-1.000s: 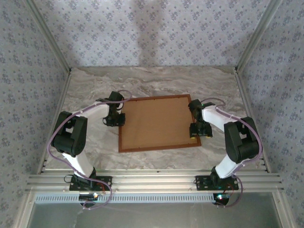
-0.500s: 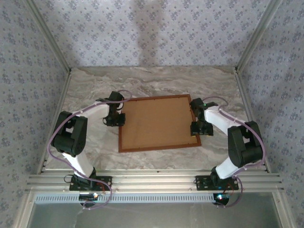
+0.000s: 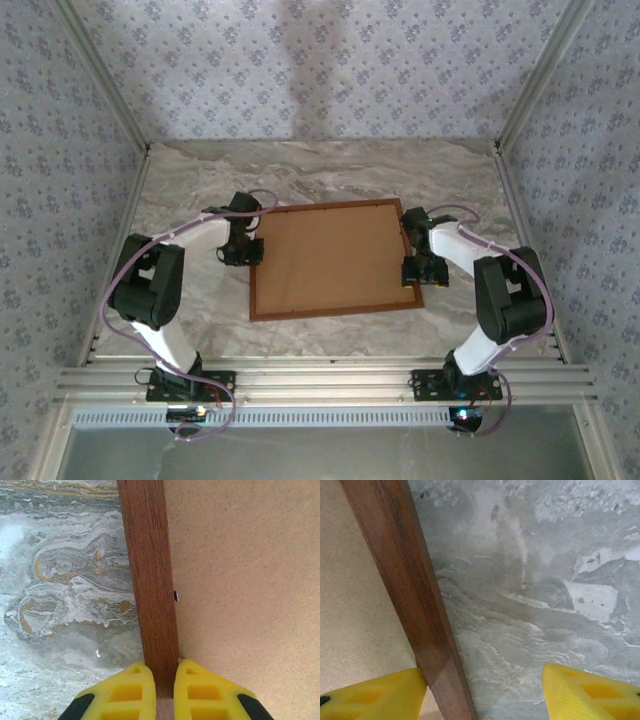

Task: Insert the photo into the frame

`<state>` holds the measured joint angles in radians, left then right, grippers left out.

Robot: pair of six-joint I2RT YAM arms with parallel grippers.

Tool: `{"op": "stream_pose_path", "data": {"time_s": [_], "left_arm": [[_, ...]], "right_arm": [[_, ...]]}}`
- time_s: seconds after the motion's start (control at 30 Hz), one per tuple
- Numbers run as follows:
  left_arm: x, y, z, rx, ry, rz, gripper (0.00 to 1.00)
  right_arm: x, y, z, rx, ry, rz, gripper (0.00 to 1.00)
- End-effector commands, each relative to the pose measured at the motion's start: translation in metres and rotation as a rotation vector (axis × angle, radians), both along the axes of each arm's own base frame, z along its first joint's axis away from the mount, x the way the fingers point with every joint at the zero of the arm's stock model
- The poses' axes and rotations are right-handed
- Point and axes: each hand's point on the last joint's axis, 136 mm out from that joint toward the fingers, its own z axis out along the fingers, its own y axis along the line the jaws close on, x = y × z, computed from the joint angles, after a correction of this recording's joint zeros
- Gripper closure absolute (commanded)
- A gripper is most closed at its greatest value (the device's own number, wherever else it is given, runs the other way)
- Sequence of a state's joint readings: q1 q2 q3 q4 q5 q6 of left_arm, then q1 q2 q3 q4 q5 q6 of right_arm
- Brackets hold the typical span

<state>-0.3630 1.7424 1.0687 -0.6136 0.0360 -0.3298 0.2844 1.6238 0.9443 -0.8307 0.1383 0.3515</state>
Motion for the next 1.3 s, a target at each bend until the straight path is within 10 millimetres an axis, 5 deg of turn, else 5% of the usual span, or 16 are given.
{"op": "stream_pose_path", "data": {"time_s": [0.0, 0.27, 0.5, 0.73, 0.9, 1.0, 1.27], "left_arm": [[-0.017, 0.005, -0.02, 0.067, 0.073, -0.053, 1.0], [-0.015, 0.007, -0.02, 0.077, 0.071, -0.054, 1.0], [-0.01, 0.008, -0.016, 0.095, 0.057, -0.049, 1.0], [-0.002, 0.007, -0.003, 0.103, 0.047, -0.047, 0.75], [0.005, 0.005, 0.017, 0.087, 0.006, -0.042, 0.34], [0.01, 0.005, 0.03, 0.076, -0.032, -0.027, 0.2], [0.021, 0.02, 0.056, 0.022, -0.117, 0.072, 0.11]], "right_arm": [[-0.012, -0.001, -0.013, -0.015, 0.055, -0.008, 0.35], [-0.012, 0.013, -0.017, 0.07, 0.057, -0.009, 0.35], [0.036, 0.026, 0.046, 0.173, -0.18, 0.069, 0.35], [0.085, 0.028, 0.053, 0.273, -0.258, 0.1, 0.36], [0.113, 0.025, 0.036, 0.268, -0.224, 0.156, 0.39], [0.122, 0.022, 0.022, 0.283, -0.2, 0.139, 0.43], [0.117, 0.016, 0.002, 0.261, -0.153, 0.115, 0.66]]}}
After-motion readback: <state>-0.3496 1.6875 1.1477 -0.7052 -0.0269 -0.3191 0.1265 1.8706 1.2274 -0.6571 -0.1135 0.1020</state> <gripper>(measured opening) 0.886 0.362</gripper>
